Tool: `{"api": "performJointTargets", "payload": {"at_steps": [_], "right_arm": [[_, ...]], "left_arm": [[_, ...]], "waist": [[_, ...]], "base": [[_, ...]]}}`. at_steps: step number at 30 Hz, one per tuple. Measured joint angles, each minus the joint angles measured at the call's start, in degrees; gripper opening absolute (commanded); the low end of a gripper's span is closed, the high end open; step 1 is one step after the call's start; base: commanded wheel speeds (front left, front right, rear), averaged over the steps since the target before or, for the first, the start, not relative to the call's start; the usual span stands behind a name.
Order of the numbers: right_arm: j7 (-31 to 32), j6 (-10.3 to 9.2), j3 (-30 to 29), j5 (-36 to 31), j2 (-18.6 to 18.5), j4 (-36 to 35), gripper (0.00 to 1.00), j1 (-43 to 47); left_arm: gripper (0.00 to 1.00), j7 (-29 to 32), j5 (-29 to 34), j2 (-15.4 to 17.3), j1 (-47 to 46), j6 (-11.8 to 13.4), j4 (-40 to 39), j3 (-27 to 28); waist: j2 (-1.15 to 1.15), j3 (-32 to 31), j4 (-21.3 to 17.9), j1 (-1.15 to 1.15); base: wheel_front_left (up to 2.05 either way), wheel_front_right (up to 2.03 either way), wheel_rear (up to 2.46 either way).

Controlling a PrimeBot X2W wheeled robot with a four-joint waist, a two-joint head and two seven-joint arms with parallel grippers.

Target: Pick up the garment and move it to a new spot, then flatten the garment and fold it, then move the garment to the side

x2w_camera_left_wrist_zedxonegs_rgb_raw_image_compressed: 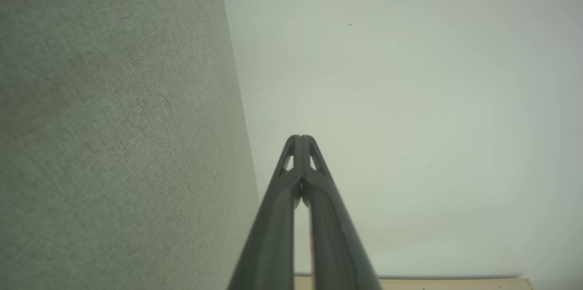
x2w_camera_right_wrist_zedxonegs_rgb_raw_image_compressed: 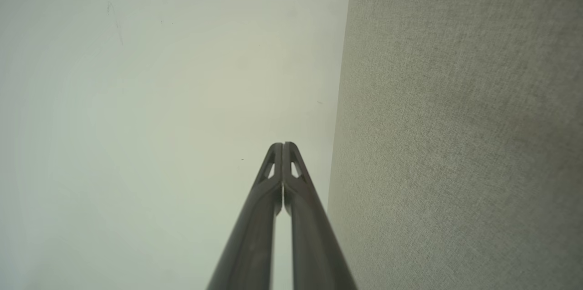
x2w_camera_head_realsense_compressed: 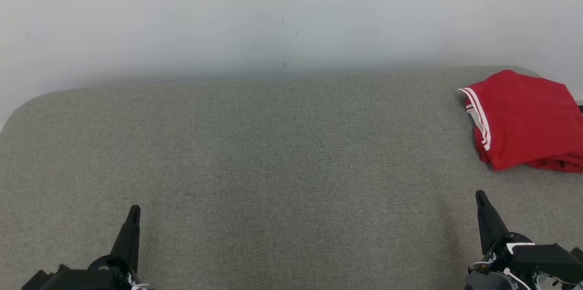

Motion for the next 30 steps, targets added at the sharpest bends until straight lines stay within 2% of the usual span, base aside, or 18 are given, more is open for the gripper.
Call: {"api": "performJointTargets", "payload": {"at_steps": [30], "right_arm": [[0.2, 0.0, -0.2, -0.1, 0.1, 0.0, 0.0, 0.0]], "left_arm": [[0.0, 0.0, 0.0, 0.0, 0.0, 0.0, 0.0, 0.0]], "waist": [[0.0, 0.0, 0.0, 0.0]], "base": [[0.0, 0.0, 0.0]]}}
